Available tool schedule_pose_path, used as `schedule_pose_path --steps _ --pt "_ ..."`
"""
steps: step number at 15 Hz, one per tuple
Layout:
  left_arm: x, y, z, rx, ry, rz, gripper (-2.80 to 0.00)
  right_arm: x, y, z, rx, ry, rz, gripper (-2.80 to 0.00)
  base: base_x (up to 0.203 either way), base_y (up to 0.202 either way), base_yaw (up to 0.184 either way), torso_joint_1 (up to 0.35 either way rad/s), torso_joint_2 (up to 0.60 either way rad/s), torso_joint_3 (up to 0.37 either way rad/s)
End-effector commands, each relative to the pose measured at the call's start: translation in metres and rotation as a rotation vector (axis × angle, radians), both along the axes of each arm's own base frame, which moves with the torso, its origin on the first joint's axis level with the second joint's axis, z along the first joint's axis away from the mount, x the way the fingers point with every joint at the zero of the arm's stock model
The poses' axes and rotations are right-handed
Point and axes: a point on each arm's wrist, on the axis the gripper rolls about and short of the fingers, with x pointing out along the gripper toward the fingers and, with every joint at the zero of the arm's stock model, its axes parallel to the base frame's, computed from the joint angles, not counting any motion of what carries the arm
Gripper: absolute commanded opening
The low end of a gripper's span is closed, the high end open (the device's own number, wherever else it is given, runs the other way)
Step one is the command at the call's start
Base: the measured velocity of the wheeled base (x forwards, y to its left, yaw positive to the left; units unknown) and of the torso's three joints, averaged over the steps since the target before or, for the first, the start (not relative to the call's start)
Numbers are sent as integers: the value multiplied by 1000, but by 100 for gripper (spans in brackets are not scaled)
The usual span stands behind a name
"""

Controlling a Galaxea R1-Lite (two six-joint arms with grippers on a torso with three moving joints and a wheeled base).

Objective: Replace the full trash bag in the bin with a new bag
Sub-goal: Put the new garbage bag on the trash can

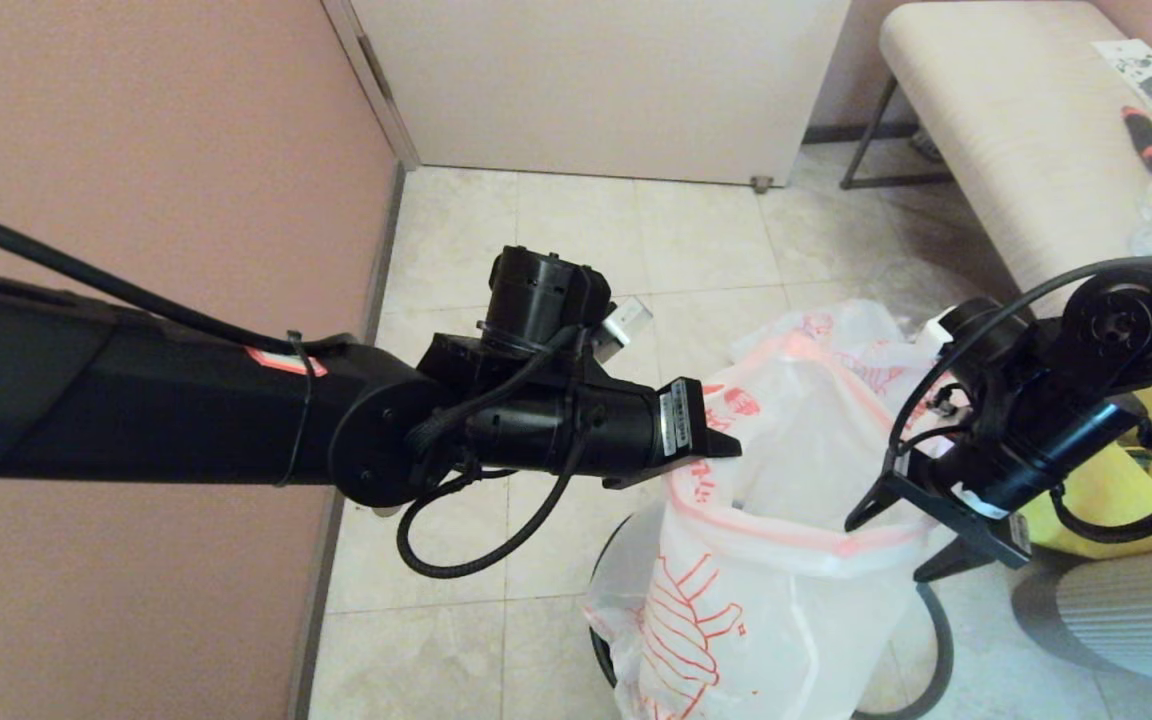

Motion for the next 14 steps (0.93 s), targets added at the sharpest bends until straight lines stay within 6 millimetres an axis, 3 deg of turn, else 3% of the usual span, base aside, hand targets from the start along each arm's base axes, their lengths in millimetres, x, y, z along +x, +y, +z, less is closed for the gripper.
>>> schedule_pose_path --steps 1,6,7,11,14 --pt "2 3 -2 0 8 7 -280 -1 4 2 7 5 -13 -280 0 0 0 0 0 0" --pt "4 2 -6 8 17 11 -280 -3 15 4 14 0 1 -280 0 0 0 0 0 0" --pt "4 1 -7 11 16 11 0 -3 17 5 15 0 7 -280 0 0 0 0 0 0" --pt "-2 4 4 -5 -19 33 0 0 21 1 4 4 16 -280 0 0 0 0 0 0" --pt "-27 17 31 37 -39 108 0 1 36 -2 -131 -66 22 -280 0 0 0 0 0 0"
